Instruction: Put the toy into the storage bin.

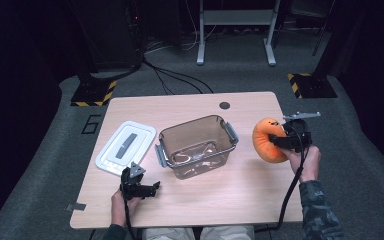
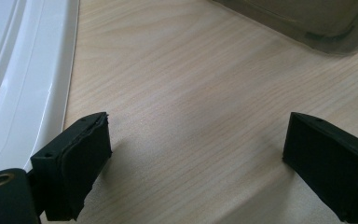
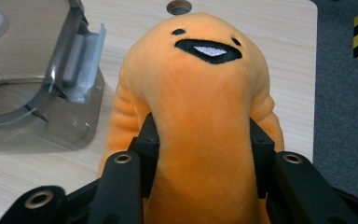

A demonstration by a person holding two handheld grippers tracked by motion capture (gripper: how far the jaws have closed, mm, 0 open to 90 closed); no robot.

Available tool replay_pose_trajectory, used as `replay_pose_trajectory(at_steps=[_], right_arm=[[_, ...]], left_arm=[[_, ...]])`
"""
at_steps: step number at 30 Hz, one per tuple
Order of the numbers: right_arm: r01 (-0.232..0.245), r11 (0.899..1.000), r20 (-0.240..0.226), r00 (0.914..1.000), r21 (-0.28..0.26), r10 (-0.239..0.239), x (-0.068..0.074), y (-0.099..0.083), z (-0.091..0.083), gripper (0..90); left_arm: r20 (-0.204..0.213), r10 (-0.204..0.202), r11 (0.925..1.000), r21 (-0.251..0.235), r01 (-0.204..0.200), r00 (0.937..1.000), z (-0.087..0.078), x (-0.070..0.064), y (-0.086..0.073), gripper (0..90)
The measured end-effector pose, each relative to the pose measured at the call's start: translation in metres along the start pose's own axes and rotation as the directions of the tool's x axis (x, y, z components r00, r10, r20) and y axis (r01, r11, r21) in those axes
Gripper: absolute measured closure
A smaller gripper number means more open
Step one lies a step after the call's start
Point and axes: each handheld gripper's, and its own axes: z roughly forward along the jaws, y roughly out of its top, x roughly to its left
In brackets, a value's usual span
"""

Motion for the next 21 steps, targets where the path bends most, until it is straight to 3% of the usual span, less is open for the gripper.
replay_pose_trajectory(at_steps=[21], right_arm=[[0.062, 0.997, -0.028, 0.9976, -0.049, -0.063, 0.021, 0.03, -0.015, 58.5]], left_arm=[[0.001, -0.005, 1.0, -0.001, 0.005, 1.0, 0.0, 0.0, 0.0, 7.2]])
